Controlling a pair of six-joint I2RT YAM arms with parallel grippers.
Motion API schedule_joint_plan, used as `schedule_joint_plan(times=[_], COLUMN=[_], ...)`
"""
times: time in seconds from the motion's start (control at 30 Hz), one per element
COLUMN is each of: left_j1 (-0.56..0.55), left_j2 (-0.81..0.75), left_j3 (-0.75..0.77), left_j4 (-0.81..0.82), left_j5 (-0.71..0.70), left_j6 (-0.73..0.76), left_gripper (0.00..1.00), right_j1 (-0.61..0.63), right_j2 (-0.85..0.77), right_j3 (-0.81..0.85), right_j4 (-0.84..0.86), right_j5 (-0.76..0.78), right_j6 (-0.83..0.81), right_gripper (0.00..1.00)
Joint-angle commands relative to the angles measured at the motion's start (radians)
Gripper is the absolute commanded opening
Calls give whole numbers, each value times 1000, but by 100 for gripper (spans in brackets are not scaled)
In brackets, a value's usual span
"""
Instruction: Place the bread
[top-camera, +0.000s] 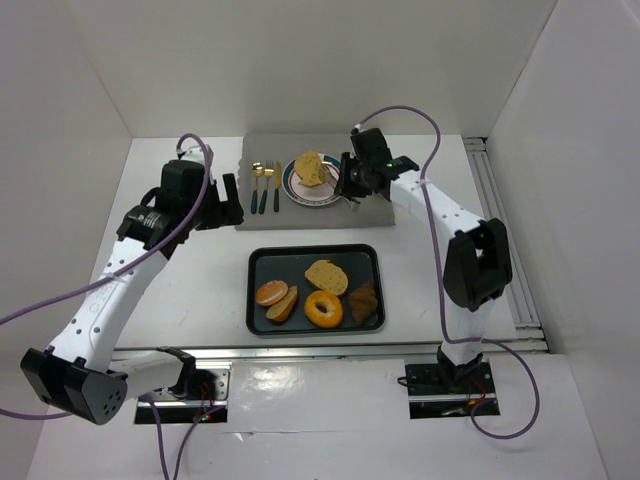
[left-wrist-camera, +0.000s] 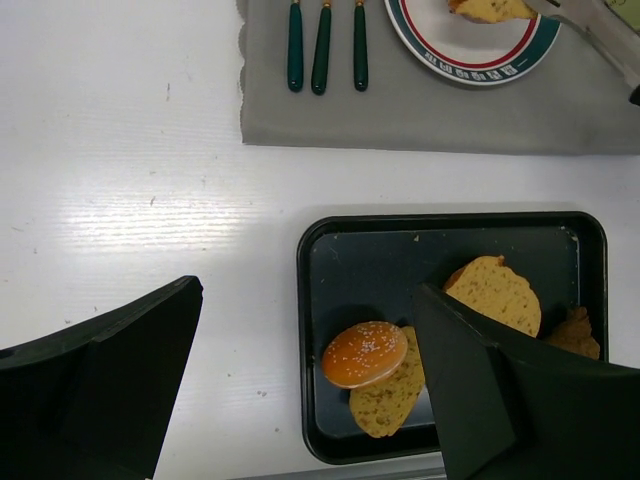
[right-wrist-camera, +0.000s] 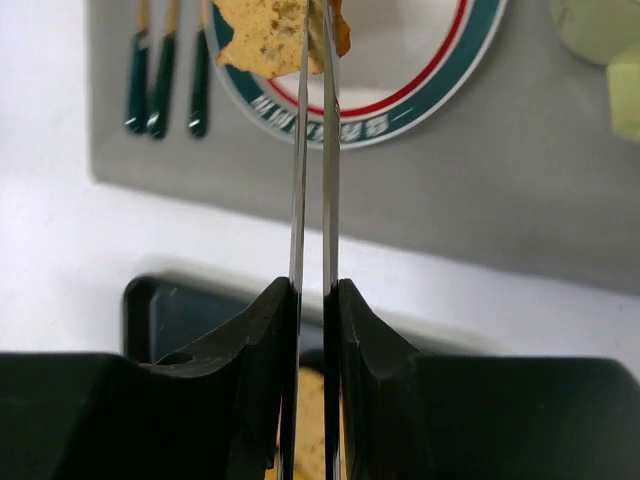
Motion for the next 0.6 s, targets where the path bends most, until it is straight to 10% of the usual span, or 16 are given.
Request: schedule_joint_plan(times=[0.0,0.33,0.57], left_j1=[19,29,38], left_j2=[-38,-37,-18], left_j3=[-2,-20,0], left_j4=[-1,-1,-1], left_j5=[-5,16,16], left_j6=[25,34,34], left_gripper=[99,99,99], right_j1=[-25,-34,24], right_j2=[70,66,-184], right_j3=[80,99,-4], right_j4=[94,79,-15], right_j5=[38,29,86], right_j6=[-21,-11,-30], right_gripper=[22,57,56])
